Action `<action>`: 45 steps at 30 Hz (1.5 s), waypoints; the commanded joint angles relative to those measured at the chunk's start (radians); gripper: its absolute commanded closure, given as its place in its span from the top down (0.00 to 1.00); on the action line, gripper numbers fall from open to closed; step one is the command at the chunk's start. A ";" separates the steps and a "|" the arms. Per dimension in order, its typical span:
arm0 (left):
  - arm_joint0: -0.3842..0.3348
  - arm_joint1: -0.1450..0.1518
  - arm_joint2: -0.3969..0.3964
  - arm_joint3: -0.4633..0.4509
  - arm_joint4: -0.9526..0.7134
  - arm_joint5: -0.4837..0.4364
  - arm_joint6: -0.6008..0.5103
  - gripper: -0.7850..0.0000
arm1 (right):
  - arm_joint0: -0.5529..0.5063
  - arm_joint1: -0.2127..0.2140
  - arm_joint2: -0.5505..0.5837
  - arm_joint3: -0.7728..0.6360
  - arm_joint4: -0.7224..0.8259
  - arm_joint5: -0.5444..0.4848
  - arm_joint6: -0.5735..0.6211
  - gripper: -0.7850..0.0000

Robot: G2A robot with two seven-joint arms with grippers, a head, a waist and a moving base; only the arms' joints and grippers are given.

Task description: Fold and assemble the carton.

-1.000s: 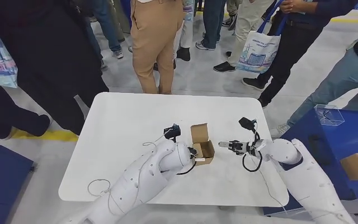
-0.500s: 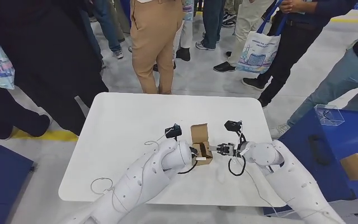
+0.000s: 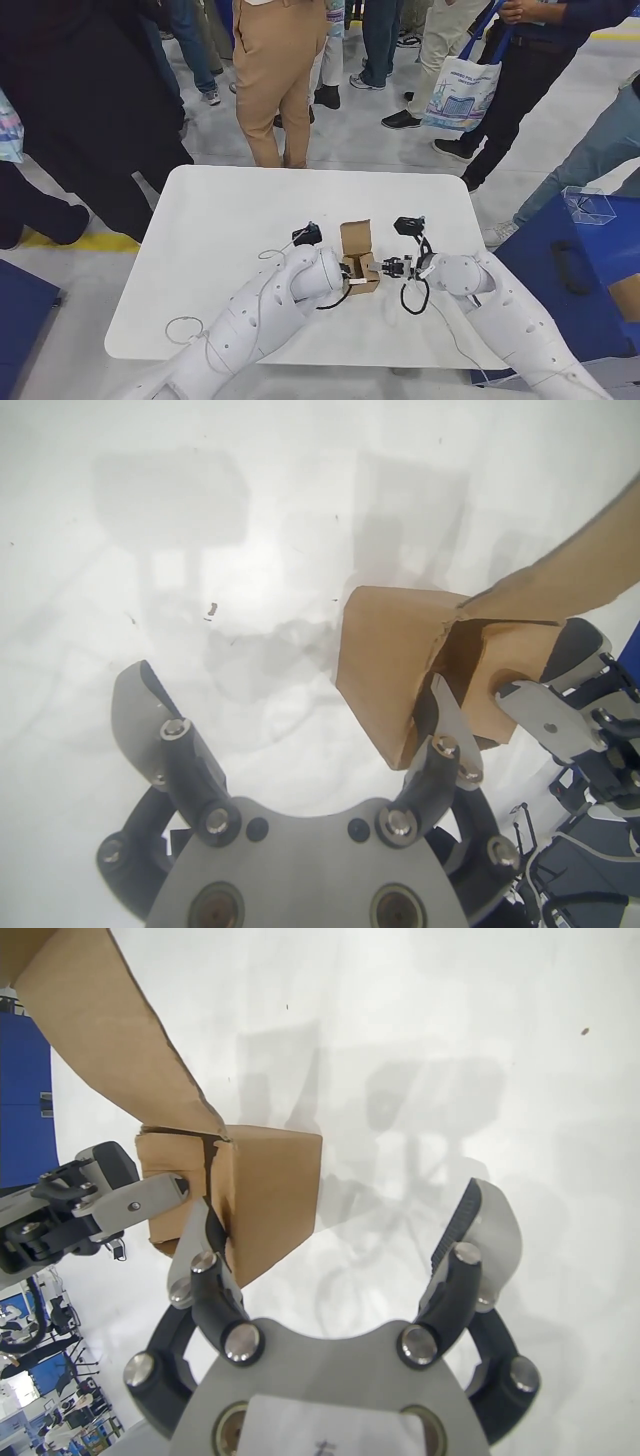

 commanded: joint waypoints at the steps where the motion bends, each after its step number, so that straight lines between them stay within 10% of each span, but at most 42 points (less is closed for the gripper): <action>1: 0.005 0.001 -0.019 -0.023 -0.006 0.001 0.017 1.00 | -0.001 0.002 0.016 0.000 0.011 -0.016 0.000 1.00; 13: 0.076 0.067 -0.250 -0.231 0.121 0.052 0.200 1.00 | -0.150 0.058 0.226 -0.121 0.137 -0.212 0.138 1.00; 30: -0.234 -0.064 -0.066 0.392 0.033 -0.328 0.049 1.00 | -0.279 0.065 0.172 -0.237 -0.117 -0.221 0.075 1.00; 45: -0.301 -0.145 -0.020 0.578 -0.007 -0.620 0.017 1.00 | -0.174 0.033 0.119 -0.118 -0.183 -0.158 -0.002 1.00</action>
